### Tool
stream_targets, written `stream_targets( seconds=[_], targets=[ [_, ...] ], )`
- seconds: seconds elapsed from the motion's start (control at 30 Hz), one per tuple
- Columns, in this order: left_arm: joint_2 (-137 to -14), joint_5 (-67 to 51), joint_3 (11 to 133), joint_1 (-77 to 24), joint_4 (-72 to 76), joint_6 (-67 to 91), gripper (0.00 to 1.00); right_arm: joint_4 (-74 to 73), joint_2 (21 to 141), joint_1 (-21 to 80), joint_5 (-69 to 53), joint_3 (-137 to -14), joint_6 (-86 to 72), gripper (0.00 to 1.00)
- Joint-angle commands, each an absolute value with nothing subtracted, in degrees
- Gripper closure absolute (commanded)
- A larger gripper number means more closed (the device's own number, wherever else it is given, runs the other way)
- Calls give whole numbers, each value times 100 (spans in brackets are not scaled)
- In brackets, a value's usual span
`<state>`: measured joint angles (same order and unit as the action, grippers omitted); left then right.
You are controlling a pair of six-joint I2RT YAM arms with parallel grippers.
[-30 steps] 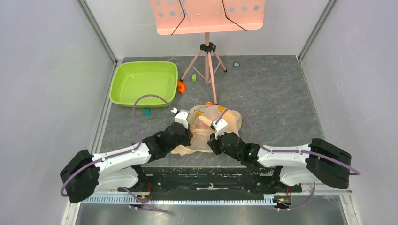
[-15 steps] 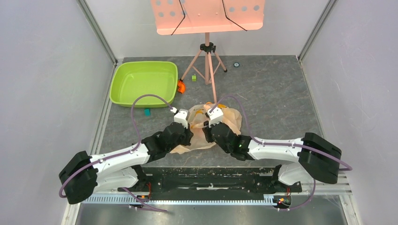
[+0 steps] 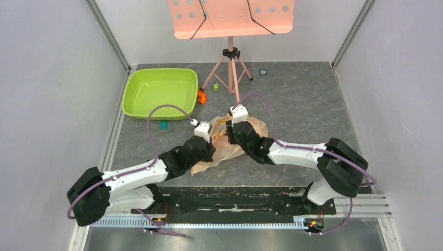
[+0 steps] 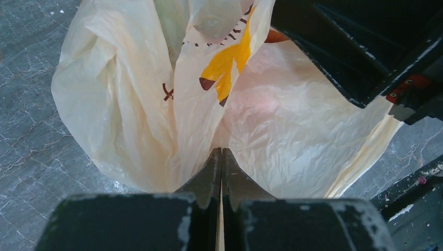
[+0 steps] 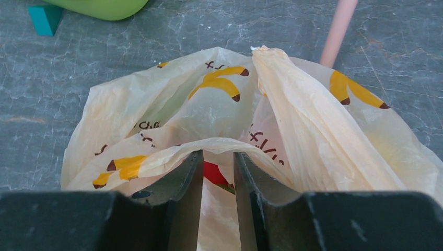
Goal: Take the fake fruits out of the plastic bag
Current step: Adjust the plastic bag at the center of the board.
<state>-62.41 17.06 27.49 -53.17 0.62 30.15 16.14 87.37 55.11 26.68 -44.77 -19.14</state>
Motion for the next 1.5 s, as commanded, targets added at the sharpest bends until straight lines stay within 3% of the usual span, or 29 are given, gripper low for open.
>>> stream_targets(
  seconds=[0.0, 0.1, 0.3, 0.53, 0.83, 1.47],
  targets=[
    [-6220, 1831, 3086, -5344, 290, 3010, 98, 1763, 8747, 5471, 2313, -4658, -1692, 70],
    [-6239, 1741, 3468, -5343, 256, 2929, 98, 1937, 8599, 5473, 2029, -4481, -1703, 72],
    [-6552, 1325, 4246, -5339, 158, 2942, 98, 1961, 8254, 5479, 1635, -4184, -1863, 89],
    [-7057, 993, 4182, -5385, 331, 3129, 98, 1570, 7803, 5476, 1743, -3932, -2024, 99],
    [-7318, 1076, 3904, -5487, 602, 3138, 98, 1250, 7620, 5467, 1881, -3955, -2019, 100],
    [-8331, 2285, 4693, -5346, 1114, 2682, 98, 1134, 7401, 5469, 1964, -3674, -2125, 100]
  ],
)
